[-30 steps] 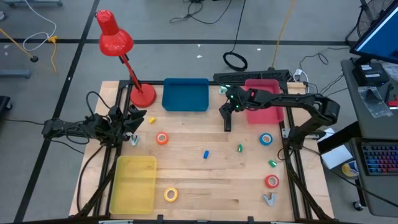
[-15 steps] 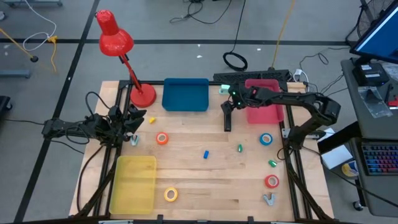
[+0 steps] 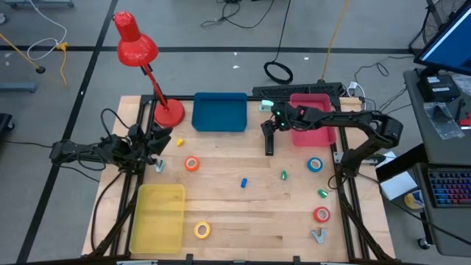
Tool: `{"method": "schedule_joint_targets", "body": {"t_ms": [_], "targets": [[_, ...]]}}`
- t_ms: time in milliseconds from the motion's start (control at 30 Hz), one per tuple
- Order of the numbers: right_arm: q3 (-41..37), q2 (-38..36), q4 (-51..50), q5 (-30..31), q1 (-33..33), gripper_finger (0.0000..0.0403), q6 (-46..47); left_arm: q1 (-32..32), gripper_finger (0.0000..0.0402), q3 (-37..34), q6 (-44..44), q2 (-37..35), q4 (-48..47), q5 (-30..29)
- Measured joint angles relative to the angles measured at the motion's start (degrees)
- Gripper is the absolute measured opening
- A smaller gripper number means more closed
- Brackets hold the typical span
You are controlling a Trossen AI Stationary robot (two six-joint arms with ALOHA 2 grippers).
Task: Pick and place Stapler, Stapler remover, tape
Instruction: Put the black stapler into the yellow bin
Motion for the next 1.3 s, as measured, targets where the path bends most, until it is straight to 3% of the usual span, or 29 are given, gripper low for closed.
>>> {"method": "schedule_joint_targets", "body": {"t_ms": [333, 633, 800, 1100, 1300], "targets": [[0.05, 7.03, 2.28, -1.43, -0.04, 0.0281, 0.42, 0.0, 0.0212, 0.01, -0.79, -0.02, 0.03, -1.66], [0.0, 7.96, 2.46, -1.74, -0.83, 0.0275, 2.96, 0.0, 0.0212, 0.01, -0.78, -0.02, 0.02, -2.03], [-0.01, 7.96, 2.61, -1.68, -0.71, 0.0236, 3.06, 0.0, 0.0212, 0.01, -0.48, -0.02, 0.01, -2.1], [-0.04, 7.96, 5.07, -3.28, -0.76, 0.0127, 2.8, 0.0, 0.0212, -0.01, -0.44, 0.0, 0.02, -2.12], [0.71, 4.9, 5.98, -4.52, -0.72, 0.0124, 2.67, 0.0, 0.0212, 0.01, -0.47, -0.02, 0.02, -2.14]]}}
